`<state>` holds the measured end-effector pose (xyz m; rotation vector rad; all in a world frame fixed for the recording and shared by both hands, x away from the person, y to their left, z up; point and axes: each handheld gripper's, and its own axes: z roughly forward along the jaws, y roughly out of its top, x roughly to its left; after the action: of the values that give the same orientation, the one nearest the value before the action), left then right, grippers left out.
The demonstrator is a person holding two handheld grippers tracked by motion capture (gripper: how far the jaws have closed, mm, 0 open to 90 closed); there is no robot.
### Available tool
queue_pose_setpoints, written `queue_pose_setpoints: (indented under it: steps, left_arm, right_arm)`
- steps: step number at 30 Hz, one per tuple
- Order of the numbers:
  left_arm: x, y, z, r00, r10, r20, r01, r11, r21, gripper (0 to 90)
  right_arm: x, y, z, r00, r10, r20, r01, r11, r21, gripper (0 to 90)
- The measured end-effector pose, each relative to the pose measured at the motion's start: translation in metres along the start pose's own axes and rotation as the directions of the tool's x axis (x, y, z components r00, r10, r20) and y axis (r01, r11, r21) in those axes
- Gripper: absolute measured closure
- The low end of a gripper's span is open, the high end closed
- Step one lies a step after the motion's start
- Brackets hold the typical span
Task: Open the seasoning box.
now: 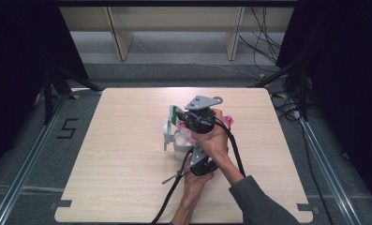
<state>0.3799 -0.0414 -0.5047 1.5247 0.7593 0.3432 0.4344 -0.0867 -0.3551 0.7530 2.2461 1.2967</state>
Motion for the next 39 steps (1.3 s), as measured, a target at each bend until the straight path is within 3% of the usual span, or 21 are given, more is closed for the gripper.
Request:
queue_pose_setpoints:
  steps: [1, 7, 8, 12, 14, 16, 19, 22, 27, 29, 31, 34, 36, 37, 39]
  left_arm:
    - [0.0003, -0.0003, 0.001, 0.9999, -0.003, 0.014, 0.003, 0.9999, -0.013, 73.4]
    - [-0.001, 0.0, 0.0005, 1.0, -0.001, -0.001, 0.001, 1.0, -0.008, 73.4]
    - [-0.0009, -0.0001, 0.0006, 1.0, -0.001, -0.001, 0.001, 1.0, -0.009, 73.4]
    - [-0.0006, -0.0004, 0.0006, 1.0, -0.003, -0.003, 0.003, 0.9999, -0.012, 73.5]
    - [-0.0003, 0.0001, 0.0004, 1.0, 0.0, -0.002, 0.0, 0.9999, -0.013, 73.5]
    - [-0.0003, -0.0003, 0.0008, 1.0, -0.001, 0.0, 0.001, 0.9999, -0.012, 73.5]
    - [-0.0008, -0.0003, 0.0007, 1.0, -0.002, 0.001, 0.002, 1.0, -0.01, 73.5]
    - [-0.0005, -0.0004, 0.0007, 1.0, -0.004, 0.001, 0.004, 0.9999, -0.015, 73.5]
    - [-0.0002, -0.0002, 0.0011, 1.0, -0.003, 0.007, 0.004, 0.9997, -0.023, 73.5]
    - [-0.0006, 0.0002, 0.0, 1.0, 0.0, -0.002, 0.0, 1.0, -0.004, 73.5]
    - [0.0, -0.0001, 0.0013, 0.9999, -0.003, 0.01, 0.004, 0.9997, -0.025, 73.5]
    - [-0.0001, -0.0002, 0.0011, 0.9999, -0.006, 0.009, 0.006, 0.9997, -0.022, 73.5]
    - [-0.0008, 0.0004, -0.0002, 1.0, -0.001, -0.003, 0.001, 1.0, -0.006, 73.5]
    - [0.0036, 0.0011, -0.0032, 0.9981, 0.059, -0.018, -0.058, 0.9974, 0.044, 73.5]
    - [0.0041, 0.001, -0.0035, 0.9975, 0.067, -0.021, -0.066, 0.9966, 0.051, 73.5]
  right_arm:
    - [0.0003, -0.0002, 0.0003, 1.0, -0.007, -0.002, 0.007, 1.0, 0.004, 89.0]
    - [0.0003, 0.0001, -0.0002, 1.0, 0.0, 0.001, 0.0, 1.0, -0.003, 89.0]
    - [0.0012, -0.0002, -0.0001, 0.9998, 0.019, 0.011, -0.019, 0.9997, -0.013, 89.0]
    - [-0.0012, 0.0006, -0.0013, 1.0, 0.006, -0.006, -0.006, 1.0, -0.007, 89.1]
    - [-0.0004, 0.0004, -0.0013, 0.9996, 0.028, -0.008, -0.029, 0.9994, -0.019, 89.0]
    - [0.0, 0.0005, -0.0018, 0.9999, 0.011, -0.007, -0.011, 0.9999, -0.012, 89.1]
    - [-0.0007, -0.0003, -0.0013, 0.9996, 0.027, -0.006, -0.027, 0.9996, 0.002, 89.1]
    - [0.0002, -0.0004, 0.0004, 1.0, 0.007, 0.002, -0.007, 0.9999, -0.015, 89.1]
    - [0.0007, -0.0001, -0.0013, 0.9995, 0.031, -0.008, -0.032, 0.9993, -0.018, 88.9]
    - [0.0006, -0.0007, -0.0007, 1.0, 0.003, -0.009, -0.003, 1.0, -0.005, 88.9]
    - [0.0018, -0.0009, 0.0002, 0.9996, 0.025, -0.012, -0.025, 0.9997, 0.0, 88.9]
    - [0.001, -0.0005, 0.0001, 0.9999, 0.012, -0.01, -0.012, 0.9997, -0.019, 88.9]
    - [0.0006, -0.0007, -0.0017, 0.9994, 0.031, -0.016, -0.031, 0.9994, -0.015, 88.9]
    - [0.0003, -0.0013, -0.0005, 0.9997, 0.018, -0.013, -0.019, 0.9996, -0.02, 88.9]
    - [0.0013, -0.0018, -0.0003, 0.9997, 0.019, -0.014, -0.019, 0.9998, -0.003, 88.8]
